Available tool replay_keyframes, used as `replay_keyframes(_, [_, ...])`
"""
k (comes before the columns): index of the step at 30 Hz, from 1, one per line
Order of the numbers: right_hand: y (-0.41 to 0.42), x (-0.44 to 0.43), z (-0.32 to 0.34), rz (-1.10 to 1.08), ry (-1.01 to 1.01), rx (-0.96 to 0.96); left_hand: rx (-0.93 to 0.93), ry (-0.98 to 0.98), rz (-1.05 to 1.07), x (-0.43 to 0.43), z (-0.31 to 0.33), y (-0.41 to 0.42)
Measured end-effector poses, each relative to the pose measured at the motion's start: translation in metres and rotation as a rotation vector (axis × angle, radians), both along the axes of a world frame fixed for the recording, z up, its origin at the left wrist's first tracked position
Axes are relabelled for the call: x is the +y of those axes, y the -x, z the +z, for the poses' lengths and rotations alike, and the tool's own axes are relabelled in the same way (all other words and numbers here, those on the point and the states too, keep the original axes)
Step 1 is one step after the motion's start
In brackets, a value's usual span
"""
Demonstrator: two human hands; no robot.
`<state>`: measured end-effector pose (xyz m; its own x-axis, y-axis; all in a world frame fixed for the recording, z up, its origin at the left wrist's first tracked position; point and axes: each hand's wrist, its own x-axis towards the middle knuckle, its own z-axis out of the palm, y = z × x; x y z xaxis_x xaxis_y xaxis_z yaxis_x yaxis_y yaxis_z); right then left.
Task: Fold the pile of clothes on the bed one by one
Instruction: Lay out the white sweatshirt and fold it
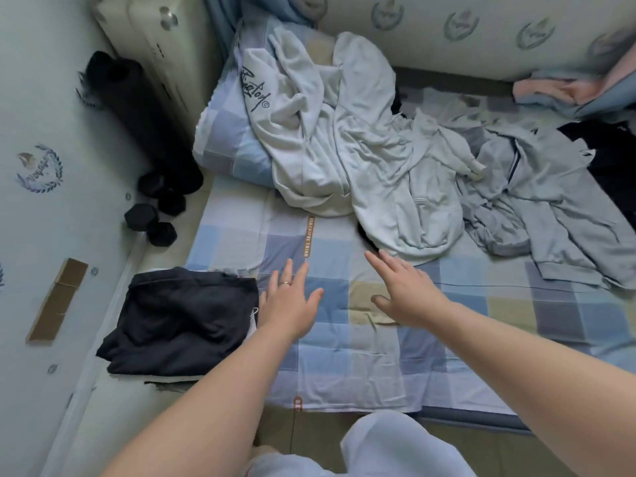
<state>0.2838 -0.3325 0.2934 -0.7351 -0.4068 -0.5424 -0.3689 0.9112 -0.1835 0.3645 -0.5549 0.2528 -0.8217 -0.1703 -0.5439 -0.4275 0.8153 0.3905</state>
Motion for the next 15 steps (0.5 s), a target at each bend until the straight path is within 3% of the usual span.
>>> replay_keyframes(8, [0.028,0.186,0.008,-0.104,-0.031,-0.060,-0.066,-0.014,-0.061,0.156,0.019,0.041])
replay_keyframes(15, [0.040,0.273,-0.006,-0.278,0.025,-0.069,-0.078,0.018,-0.186,0.228,0.012,0.095])
